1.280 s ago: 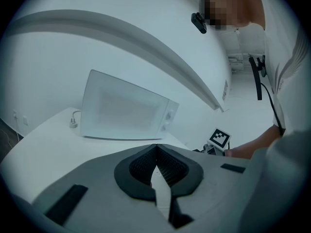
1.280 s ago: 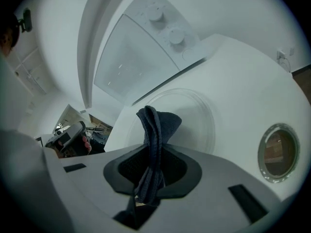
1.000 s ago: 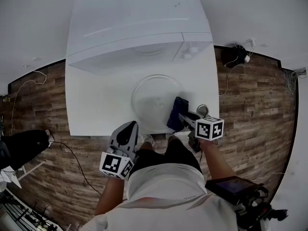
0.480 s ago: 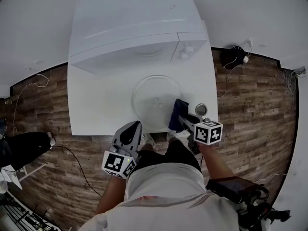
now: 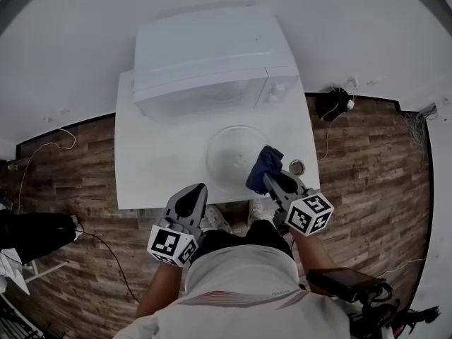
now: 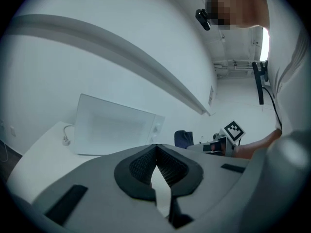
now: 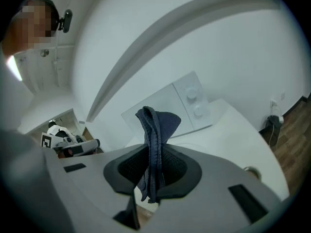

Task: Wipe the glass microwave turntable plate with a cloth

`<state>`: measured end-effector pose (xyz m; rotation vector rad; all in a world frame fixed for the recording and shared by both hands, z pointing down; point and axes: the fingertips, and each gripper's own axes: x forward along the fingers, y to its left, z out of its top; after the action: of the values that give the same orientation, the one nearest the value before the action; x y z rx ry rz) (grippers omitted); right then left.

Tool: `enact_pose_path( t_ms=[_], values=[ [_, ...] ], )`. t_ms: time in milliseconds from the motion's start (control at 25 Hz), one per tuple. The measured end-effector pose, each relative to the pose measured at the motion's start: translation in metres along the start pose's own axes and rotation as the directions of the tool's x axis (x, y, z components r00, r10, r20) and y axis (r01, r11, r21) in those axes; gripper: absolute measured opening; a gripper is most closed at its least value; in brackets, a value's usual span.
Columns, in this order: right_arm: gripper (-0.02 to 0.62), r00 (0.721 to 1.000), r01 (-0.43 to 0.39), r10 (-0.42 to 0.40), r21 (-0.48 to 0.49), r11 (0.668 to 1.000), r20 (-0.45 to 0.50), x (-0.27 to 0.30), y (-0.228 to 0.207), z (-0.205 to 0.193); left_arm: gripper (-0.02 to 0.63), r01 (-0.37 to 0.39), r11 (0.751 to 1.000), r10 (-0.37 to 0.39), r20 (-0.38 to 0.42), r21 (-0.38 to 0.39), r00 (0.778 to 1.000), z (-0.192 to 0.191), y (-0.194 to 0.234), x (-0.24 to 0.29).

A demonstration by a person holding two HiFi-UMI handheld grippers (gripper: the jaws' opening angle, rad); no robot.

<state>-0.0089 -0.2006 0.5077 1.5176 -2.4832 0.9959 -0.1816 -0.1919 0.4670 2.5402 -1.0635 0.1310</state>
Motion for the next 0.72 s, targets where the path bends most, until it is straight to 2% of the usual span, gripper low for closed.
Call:
enact_pose_path(
  t_ms=[80, 320, 480, 720],
  values=[
    [0.061, 0.998, 0.025, -0.022, -0.046, 0.999, 0.062, -0.017, 0.013, 0.025, 0.011, 0.021, 1.0, -0.022, 0.029, 0.018, 0.999, 0.012, -0.006, -0.006],
    [0.061, 0.977, 0.02, 0.02, -0.181, 0.983, 0.212, -0.063, 0.04, 0.081, 0.011, 0.048, 0.998, -0.052, 0.089, 0.043, 0.995, 0.034, -0.036, -0.015],
    [0.061, 0.964, 0.012, 0.039, -0.188, 0.982, 0.263, -0.093, 0.042, 0.093, 0.011, 0.051, 0.996, -0.06, 0.117, 0.075, 0.991, 0.047, -0.066, -0.024],
    [0.061, 0.955, -0.017, 0.087, -0.238, 0.971, 0.285, -0.138, 0.041, 0.098, 0.011, -0.016, 0.995, -0.002, 0.184, 0.099, 0.983, 0.065, -0.101, -0.033]
  ],
)
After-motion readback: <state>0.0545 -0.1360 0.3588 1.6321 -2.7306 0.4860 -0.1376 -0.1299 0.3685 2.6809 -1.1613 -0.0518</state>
